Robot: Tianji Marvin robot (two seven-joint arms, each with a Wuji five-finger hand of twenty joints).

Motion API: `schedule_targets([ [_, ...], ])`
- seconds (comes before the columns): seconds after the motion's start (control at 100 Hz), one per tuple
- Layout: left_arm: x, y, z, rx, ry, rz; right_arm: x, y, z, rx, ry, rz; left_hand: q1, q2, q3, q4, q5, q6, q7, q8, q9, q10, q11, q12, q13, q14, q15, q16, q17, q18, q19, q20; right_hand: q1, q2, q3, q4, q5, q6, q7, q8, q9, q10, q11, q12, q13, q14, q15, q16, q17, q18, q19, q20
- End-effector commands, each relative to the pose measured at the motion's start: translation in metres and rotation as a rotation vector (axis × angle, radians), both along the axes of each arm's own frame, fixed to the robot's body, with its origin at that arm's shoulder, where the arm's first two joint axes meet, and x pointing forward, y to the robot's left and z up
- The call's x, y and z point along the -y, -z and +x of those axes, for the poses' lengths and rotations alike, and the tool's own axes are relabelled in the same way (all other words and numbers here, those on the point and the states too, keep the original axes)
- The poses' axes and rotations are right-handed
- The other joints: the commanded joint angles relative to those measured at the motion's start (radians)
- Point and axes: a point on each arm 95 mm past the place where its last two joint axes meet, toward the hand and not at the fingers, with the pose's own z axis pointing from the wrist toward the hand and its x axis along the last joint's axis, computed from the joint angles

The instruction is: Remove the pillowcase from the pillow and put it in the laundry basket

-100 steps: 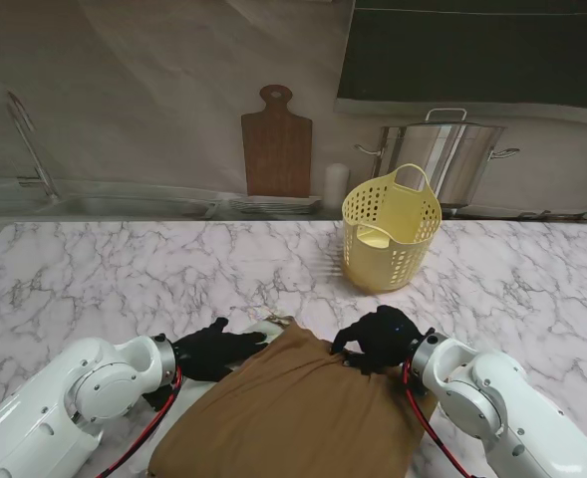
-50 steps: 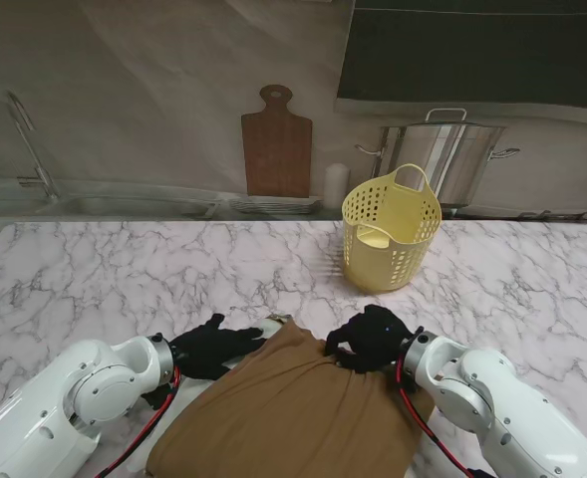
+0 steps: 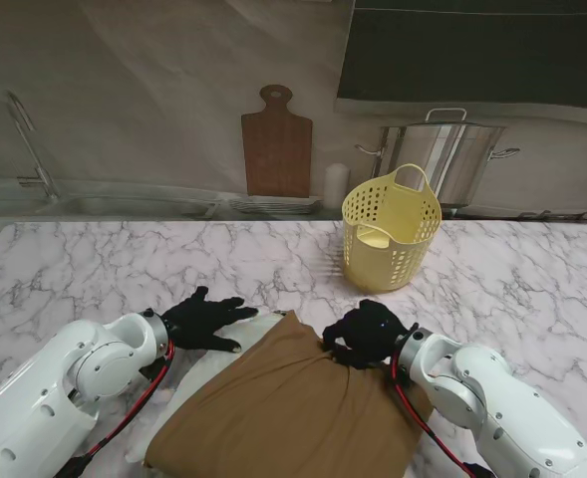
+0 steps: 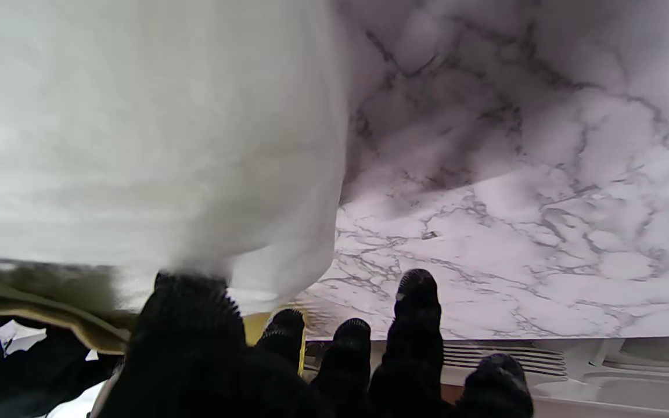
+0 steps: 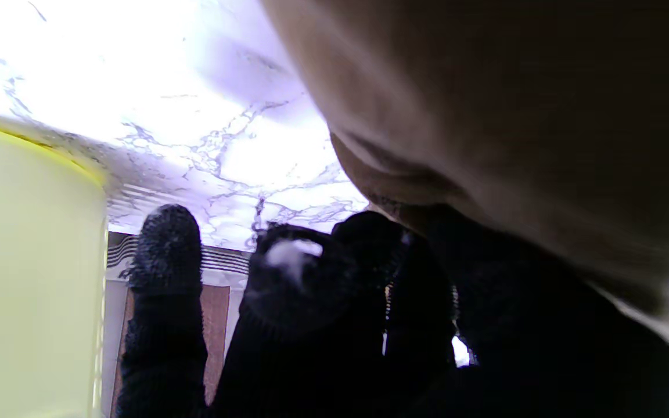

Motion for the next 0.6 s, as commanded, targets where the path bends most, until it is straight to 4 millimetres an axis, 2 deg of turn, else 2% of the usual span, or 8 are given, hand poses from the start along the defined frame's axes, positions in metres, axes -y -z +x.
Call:
schedule_targets([
  [0.0,0.003,0.002,0.001,-0.009,0.003,0.002,0.000,0.005,0.002,-0.006,0.007,-0.006,0.060,0.012,0.015,0.013,0.004,0.006,0.002,0.017,0.006,0.011,0.007,0.007,0.020,0.017,0.010,0.008,-0.004,0.013,0.891,-0.006,0.048,0.022,-0.010,-0.014,0.071,-0.021,0.085,0.039,0.021,0.012,0.004,0.000,0.029,-0.021,-0.012,0.004,-0.011,-0.009,0.015,-0.012],
  [0.19,0.009,0.001,0.004,-0.002,-0.003,-0.027,-0.011,-0.003,0.018,0.076,0.020,0.019,0.044,0.013,0.018,0.014,-0.001,0.012,0.001,0.018,0.008,0.011,0.007,0.008,0.020,0.017,0.009,0.009,-0.007,0.014,0.894,-0.007,0.061,0.029,-0.017,-0.008,0.049,-0.051,0.084,0.039,0.018,0.015,0.000,-0.003,0.030,-0.021,-0.017,0.007,-0.009,-0.012,0.017,-0.013],
  [0.47,-0.004,-0.008,0.001,0.030,-0.019,-0.037,-0.028,-0.020,0.041,0.258,0.028,0.070,0.046,0.009,0.021,0.015,0.006,0.016,0.004,0.019,0.015,0.013,0.008,0.009,0.024,0.022,0.009,0.009,-0.006,0.016,0.897,-0.010,0.082,0.060,-0.061,0.008,0.012,-0.087,0.088,0.055,-0.003,0.015,0.002,-0.001,0.020,-0.026,-0.026,0.013,-0.015,-0.033,0.021,-0.010],
  [0.59,-0.006,-0.007,-0.003,0.024,-0.013,-0.040,-0.032,-0.023,0.044,0.298,0.003,0.085,0.045,0.006,0.020,0.014,0.021,0.015,0.011,0.022,0.031,0.015,0.012,0.010,0.028,0.024,0.010,0.010,-0.005,0.019,0.898,-0.010,0.092,0.079,-0.091,0.015,-0.012,-0.104,0.083,0.051,-0.033,-0.011,-0.053,-0.030,-0.014,-0.014,-0.104,-0.007,-0.033,-0.038,0.005,-0.017],
])
